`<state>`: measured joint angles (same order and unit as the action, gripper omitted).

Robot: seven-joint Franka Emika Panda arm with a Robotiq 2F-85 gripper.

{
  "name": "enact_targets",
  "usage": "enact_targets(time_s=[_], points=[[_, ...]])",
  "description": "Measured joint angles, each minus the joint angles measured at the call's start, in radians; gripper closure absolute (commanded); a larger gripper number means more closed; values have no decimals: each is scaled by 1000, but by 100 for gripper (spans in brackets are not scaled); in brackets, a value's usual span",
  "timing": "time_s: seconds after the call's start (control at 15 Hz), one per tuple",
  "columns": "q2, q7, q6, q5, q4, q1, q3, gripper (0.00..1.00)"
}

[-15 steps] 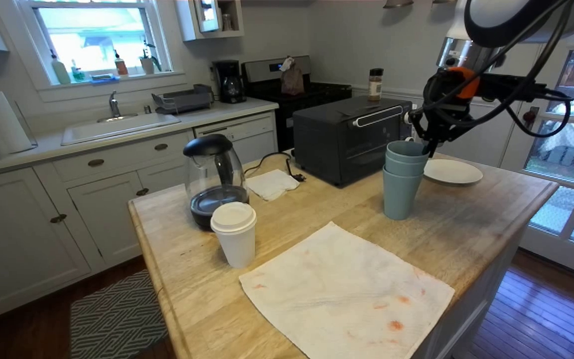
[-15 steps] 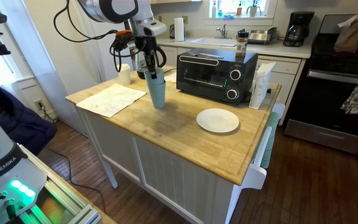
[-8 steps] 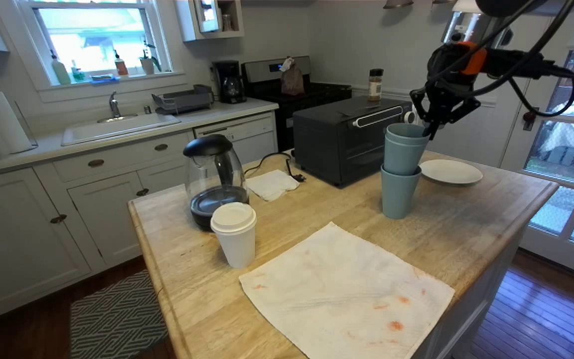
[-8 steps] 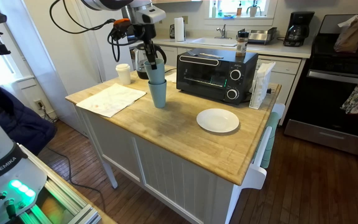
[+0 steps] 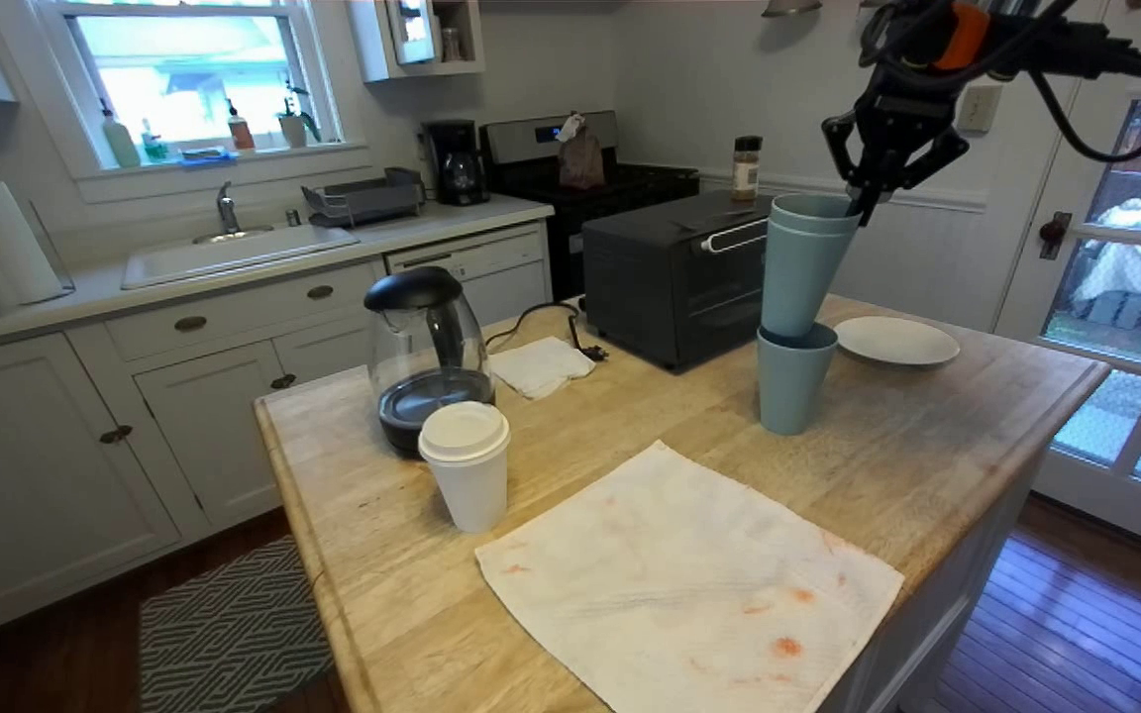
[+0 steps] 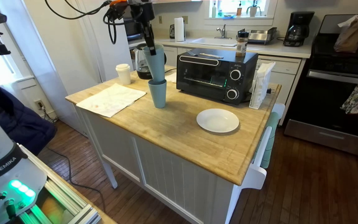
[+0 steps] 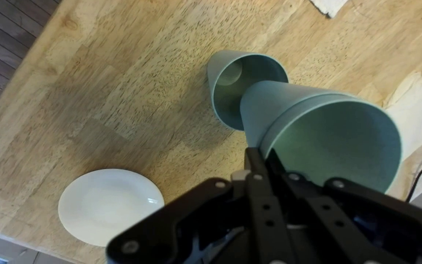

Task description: Unstack the three cups on the counter.

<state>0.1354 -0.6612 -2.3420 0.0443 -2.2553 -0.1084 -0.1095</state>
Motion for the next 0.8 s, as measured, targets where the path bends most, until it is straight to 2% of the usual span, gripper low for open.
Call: enact_targets(time_s=[0.47, 0.8], points=[[15, -4, 55, 0, 41, -4, 10, 99], [49, -3, 115, 0, 43, 9, 59, 99]])
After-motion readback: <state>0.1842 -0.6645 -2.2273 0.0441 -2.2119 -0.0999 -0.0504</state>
